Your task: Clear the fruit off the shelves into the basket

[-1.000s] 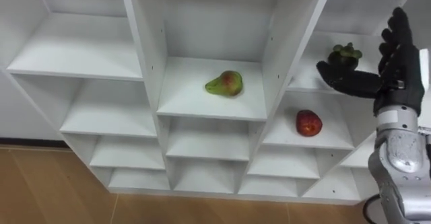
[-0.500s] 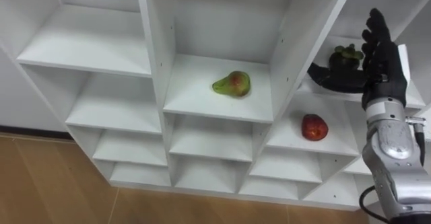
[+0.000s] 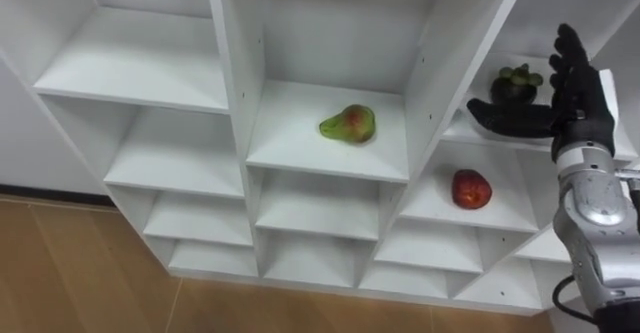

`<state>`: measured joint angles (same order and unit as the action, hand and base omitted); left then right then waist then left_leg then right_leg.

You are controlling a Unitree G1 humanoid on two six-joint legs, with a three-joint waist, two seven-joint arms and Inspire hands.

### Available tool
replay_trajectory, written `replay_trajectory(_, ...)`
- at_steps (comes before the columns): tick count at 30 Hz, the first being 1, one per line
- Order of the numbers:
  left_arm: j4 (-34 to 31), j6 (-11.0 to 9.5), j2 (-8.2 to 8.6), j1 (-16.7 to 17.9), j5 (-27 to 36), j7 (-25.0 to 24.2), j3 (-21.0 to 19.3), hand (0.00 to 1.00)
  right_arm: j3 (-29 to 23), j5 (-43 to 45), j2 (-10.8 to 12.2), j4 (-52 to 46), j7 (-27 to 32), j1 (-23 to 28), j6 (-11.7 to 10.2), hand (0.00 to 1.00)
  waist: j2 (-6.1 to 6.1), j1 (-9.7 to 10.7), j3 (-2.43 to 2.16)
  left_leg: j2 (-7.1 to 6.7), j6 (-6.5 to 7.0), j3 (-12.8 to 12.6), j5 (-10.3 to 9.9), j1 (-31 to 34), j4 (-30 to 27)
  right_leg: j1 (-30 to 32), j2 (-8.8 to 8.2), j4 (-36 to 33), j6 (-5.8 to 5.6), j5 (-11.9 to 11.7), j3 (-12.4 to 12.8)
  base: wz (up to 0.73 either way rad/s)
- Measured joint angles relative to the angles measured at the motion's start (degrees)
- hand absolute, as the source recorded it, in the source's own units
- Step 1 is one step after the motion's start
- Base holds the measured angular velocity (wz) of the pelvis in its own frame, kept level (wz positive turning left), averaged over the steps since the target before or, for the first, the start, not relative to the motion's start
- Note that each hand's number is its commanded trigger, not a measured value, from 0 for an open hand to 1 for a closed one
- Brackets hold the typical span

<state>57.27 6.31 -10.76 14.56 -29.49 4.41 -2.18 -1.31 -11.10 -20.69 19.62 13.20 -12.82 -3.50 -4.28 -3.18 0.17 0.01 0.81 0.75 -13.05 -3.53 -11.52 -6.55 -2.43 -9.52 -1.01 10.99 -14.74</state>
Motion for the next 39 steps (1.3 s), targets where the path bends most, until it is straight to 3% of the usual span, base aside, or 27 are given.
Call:
replay_trajectory(6,-1.0,0.0,-0.12,0.2,0.0,-0.1,-0.5,1.0,-0.1,0.0,-0.3,0.0,-0.1,0.0,0.7,0.0,0.0,0.2,-0.32,-0.01,0.0,0.2,0.0,-0.1,-0.3,-0.4,-0.01,0.1,0.0,0.0,-0.3,0.01)
replay_trajectory(19,-2.7,0.2,-0.2,1.2,-0.1,-0.1,-2.5,1.0,-2.5,1.3,-0.3,6.0,-4.1,-0.3,1.0,0.0,0.76,-0.2,-0.22,-0.42,0.06,0.3,0.1,-0.2,-0.7,-1.3,-0.24,0.9,0.0,0.0,0.2,0.01)
replay_trajectory(29,-4.6,0.8,-0.4,1.0,-0.1,-0.2,-2.1,1.0,-2.1,11.0,-1.4,11.7,-9.2,-2.1,0.7,0.0,-0.72,-0.3,-0.21,-0.62,0.19,0.9,0.1,-0.2,-0.6,-1.5,-0.44,0.8,-0.01,0.0,-0.7,0.01)
replay_trajectory(39,-4.6,0.7,-0.58,-0.1,0.0,-0.2,-2.1,1.0,-2.1,11.6,-1.7,11.6,-11.1,-2.1,0.4,0.0,-0.82,-0.2,-0.18,-0.64,0.19,0.9,0.1,-0.2,-0.3,-1.4,-0.41,0.8,-0.02,0.0,-0.7,0.0)
